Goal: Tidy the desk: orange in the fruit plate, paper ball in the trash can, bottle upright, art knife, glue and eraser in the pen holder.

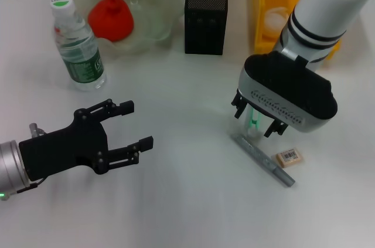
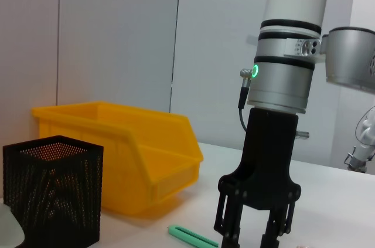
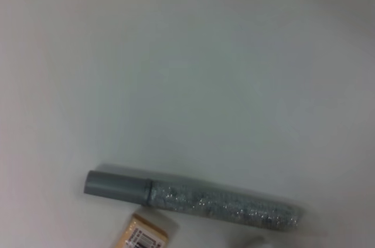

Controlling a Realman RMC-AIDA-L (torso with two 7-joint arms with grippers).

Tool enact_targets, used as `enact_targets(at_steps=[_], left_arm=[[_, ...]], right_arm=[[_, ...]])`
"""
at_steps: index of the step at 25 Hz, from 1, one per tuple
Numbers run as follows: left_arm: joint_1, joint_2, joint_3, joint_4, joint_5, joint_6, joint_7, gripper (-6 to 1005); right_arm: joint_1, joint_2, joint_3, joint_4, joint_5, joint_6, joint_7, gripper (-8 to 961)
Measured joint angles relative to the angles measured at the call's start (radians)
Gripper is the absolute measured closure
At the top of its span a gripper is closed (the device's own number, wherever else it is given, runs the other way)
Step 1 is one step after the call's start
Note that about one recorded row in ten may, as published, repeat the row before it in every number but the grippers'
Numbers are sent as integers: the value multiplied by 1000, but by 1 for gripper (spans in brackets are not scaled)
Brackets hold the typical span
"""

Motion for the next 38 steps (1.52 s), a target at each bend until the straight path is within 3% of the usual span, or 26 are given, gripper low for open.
enact_targets(at_steps=[2,14,24,33,38], left_arm=[[1,0,3,0,0,-2,0,185],[4,0,1,0,0,-13,12,186],[4,0,0,0,1,-20,12,186],[3,-1,-3,0,1,-20,12,186],[0,-1,-12,0,-7,-20,12,186]], right_arm=[[1,2,-20,10,7,23,-3,200],[19,5,-37,48,18,30,-15,541],[37,6,-40,98,25,62,-22,575],[54,5,-33,130,36,73,-31,687],[48,1,17,70,43,23,-16,764]])
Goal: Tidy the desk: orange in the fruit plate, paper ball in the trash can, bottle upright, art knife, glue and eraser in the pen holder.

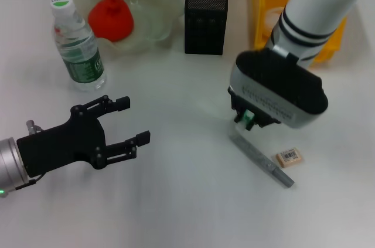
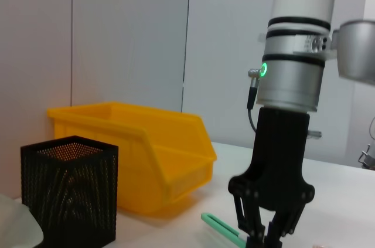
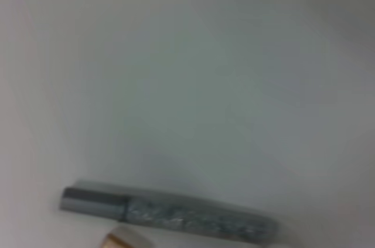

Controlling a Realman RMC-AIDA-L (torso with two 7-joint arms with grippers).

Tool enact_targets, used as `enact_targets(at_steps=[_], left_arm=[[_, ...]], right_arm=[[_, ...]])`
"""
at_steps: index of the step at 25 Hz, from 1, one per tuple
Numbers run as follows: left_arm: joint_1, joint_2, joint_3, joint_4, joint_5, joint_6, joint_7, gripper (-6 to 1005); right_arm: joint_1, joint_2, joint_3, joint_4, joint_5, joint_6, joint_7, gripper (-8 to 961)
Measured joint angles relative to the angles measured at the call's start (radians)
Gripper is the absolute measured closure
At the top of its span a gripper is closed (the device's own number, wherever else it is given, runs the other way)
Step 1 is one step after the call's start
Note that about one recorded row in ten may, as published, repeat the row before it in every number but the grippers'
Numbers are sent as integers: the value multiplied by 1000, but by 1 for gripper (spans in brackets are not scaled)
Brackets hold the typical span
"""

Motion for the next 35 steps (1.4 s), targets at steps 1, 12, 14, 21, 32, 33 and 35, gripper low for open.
enact_targets(at_steps=[1,12,14,21,32,33,35], left_arm=[[-1,0,0,0,-3,0,0,186],[-5,2,0,-8,-62,9,-5,186],[-4,2,0,-9,-66,10,-5,186],[1,2,5,-11,-66,10,0,186],[5,1,9,-17,-65,41,11,186],[5,1,9,-25,-66,44,20,186],[5,2,8,-38,-65,50,36,186]], right_arm=[[-1,-1,20,-15,-2,-10,14,780],[-9,-12,538,-244,12,-231,280,780],[-32,-23,682,-282,81,-231,403,780],[-118,-42,797,-314,298,-71,666,780],[-143,-27,795,-77,546,260,633,779],[-140,-25,795,-49,572,286,601,779],[-134,-19,795,18,641,325,509,779]])
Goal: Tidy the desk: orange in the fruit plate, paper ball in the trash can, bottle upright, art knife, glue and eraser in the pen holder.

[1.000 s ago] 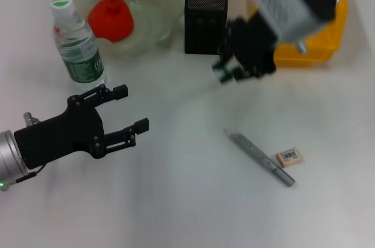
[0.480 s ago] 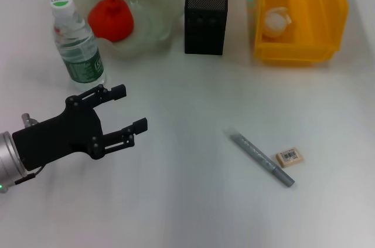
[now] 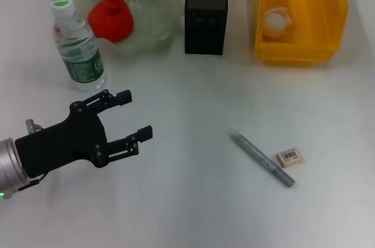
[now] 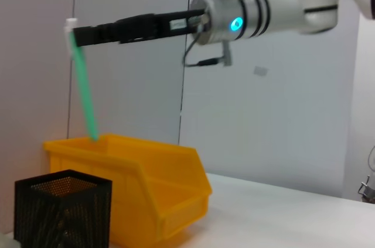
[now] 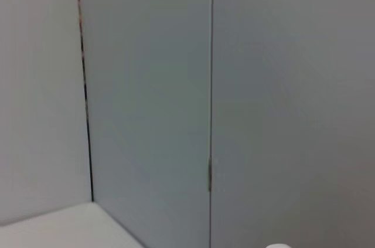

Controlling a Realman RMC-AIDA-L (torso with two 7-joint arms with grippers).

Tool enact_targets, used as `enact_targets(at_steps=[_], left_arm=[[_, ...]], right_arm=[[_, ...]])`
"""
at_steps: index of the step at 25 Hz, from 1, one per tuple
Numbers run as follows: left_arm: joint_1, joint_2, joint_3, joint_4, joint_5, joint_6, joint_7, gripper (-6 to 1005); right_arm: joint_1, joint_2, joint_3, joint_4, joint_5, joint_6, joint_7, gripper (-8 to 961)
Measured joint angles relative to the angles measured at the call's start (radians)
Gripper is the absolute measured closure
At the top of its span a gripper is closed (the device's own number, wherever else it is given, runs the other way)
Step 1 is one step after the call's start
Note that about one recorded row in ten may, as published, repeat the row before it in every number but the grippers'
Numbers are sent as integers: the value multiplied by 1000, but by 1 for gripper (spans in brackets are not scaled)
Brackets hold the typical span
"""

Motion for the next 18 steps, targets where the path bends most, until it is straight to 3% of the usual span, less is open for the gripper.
enact_targets(at_steps=[4,18], left_arm=[[1,1,-6,-12,0,16,14,186],[9,0,-6,-25,0,42,4,186]], right_arm=[[3,5,1,133,169,51,-188,779],[9,14,2,246,213,156,-261,779]])
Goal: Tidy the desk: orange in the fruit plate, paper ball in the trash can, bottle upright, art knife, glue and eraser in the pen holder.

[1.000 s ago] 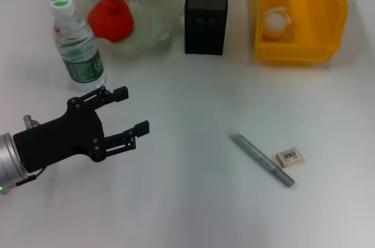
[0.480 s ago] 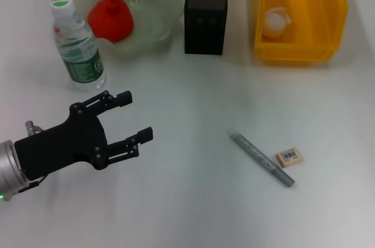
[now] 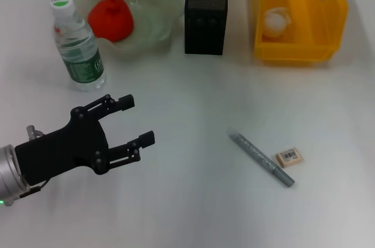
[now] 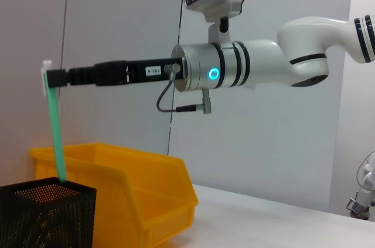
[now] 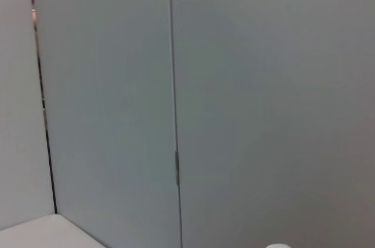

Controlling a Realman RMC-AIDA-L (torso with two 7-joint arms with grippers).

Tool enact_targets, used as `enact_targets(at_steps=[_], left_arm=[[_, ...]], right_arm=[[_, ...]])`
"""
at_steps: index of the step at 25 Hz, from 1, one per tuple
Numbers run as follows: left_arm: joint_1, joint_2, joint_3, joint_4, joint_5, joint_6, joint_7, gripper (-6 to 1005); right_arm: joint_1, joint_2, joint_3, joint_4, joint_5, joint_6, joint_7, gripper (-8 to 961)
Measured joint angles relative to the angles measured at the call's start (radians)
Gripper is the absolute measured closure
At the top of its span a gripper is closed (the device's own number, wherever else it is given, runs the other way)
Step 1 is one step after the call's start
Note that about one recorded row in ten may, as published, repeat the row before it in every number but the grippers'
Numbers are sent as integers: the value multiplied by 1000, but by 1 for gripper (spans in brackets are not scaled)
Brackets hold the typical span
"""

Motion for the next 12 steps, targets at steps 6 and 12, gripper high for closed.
enact_targets(at_steps=[6,12], left_arm=[[7,0,7,-1,-1,7,-1,186],[13,1,7,-1,-1,15,3,186]], right_arm=[[7,-1,0,40,1,13,0,780],[2,-1,0,46,2,13,7,779]])
